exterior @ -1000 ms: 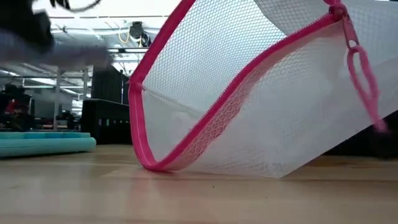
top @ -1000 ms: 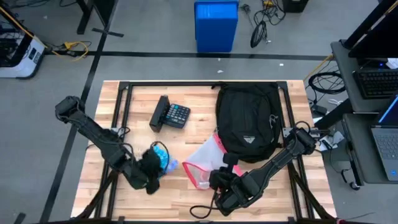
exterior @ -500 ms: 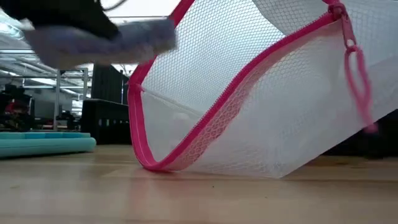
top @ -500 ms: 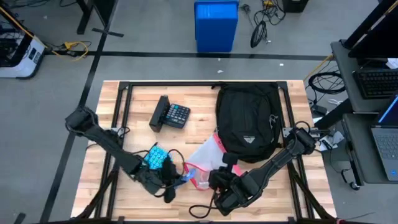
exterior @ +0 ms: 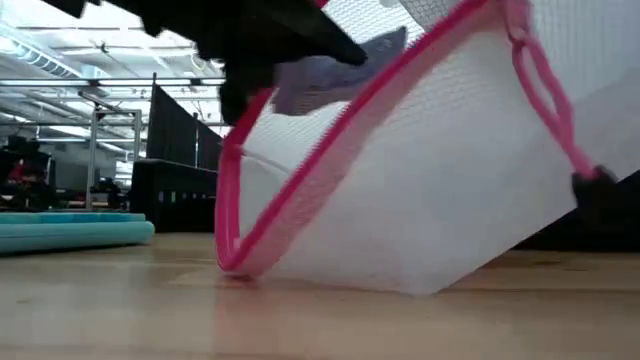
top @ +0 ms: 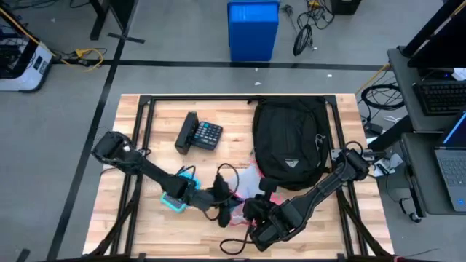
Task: Unpack backpack
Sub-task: Put the violet chocolate bar into the white zip bag, then put the blue calculator into the white zip bag
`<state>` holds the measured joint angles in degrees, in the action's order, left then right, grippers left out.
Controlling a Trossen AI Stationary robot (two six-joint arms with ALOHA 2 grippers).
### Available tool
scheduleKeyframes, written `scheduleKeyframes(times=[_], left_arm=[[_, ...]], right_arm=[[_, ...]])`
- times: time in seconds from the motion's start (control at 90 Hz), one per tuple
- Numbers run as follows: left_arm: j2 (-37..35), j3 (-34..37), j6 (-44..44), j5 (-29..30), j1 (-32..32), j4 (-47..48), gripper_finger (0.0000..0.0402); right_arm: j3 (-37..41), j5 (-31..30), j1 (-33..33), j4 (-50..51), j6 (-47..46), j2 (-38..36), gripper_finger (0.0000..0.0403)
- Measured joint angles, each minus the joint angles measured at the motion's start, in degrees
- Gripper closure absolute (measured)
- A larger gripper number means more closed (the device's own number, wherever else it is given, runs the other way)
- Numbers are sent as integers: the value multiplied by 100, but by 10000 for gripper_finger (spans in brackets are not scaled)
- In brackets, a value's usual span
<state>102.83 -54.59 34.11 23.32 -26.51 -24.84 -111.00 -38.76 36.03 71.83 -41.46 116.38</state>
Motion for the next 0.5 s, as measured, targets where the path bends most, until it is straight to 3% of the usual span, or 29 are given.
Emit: scheduleKeyframes(times=[0.211,0.5], left_arm=[[731,-618,-194,-870,218,-14,326],[1042,-878,-188,-1128,213,15,208]], right_arm=[[0,3,0,-2,14,0,403],[0,11,1,-2,2,0,403]])
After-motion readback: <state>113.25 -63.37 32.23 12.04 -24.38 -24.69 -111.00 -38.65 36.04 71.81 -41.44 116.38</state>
